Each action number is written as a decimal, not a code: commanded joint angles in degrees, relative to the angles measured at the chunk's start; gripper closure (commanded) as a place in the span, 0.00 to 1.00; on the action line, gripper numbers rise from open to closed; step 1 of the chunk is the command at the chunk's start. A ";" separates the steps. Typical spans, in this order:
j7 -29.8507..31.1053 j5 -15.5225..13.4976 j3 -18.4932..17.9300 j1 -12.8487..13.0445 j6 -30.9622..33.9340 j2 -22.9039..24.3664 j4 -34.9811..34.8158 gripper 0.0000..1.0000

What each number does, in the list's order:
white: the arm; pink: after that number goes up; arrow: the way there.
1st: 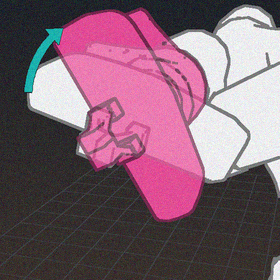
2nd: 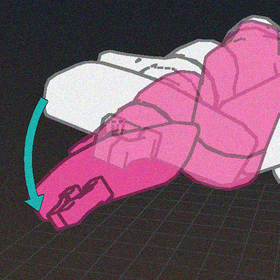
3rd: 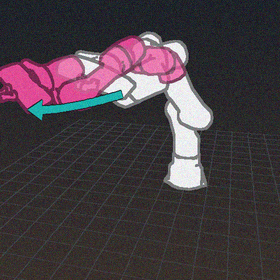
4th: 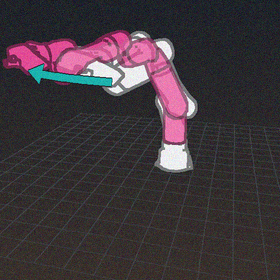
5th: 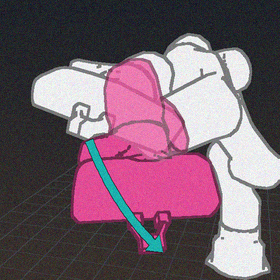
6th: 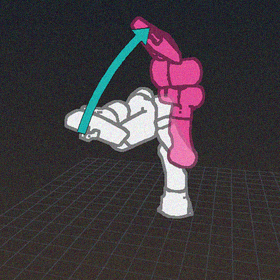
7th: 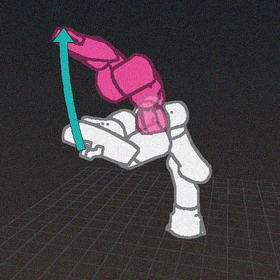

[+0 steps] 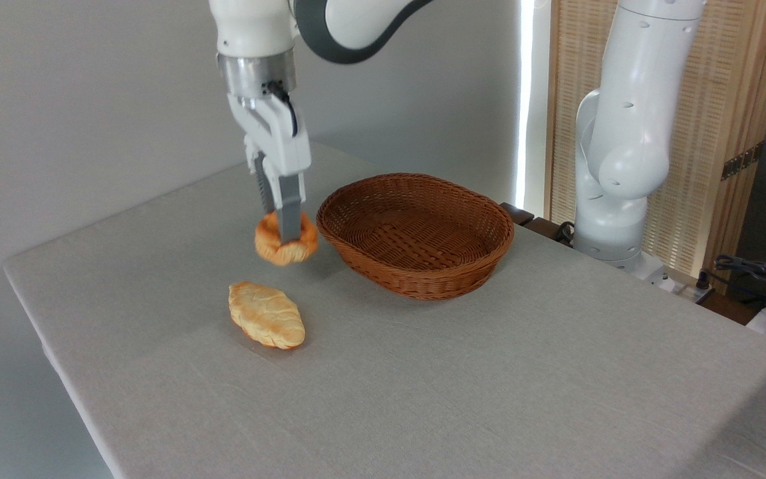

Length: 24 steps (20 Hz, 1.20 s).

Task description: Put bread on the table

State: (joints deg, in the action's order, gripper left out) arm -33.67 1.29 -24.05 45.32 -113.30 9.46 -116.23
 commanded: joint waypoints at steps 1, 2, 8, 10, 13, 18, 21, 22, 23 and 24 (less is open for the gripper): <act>-0.69 0.73 -1.53 0.39 -4.37 -4.09 1.54 0.45; -0.78 0.73 -1.62 0.39 -5.43 -5.06 1.53 0.39; -0.34 0.29 -2.59 0.39 -8.25 -9.02 1.62 0.00; -0.25 0.20 -2.59 0.39 -8.25 -9.11 1.62 0.00; -0.25 0.12 -2.59 0.39 -8.25 -9.20 1.62 0.00; 2.02 -0.06 -2.67 0.39 -8.08 -8.76 3.37 0.00; 5.10 -0.50 -3.46 0.39 -7.72 -7.53 4.35 0.00; 5.02 -0.50 -3.90 0.39 -7.46 -7.44 4.43 0.00; 4.76 -0.50 -4.43 0.39 -7.02 -7.35 4.35 0.00; 4.41 -0.41 -5.30 0.39 -6.06 -7.18 4.35 0.00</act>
State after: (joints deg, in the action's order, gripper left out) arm -29.55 1.31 -27.15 45.32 -121.00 1.30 -111.86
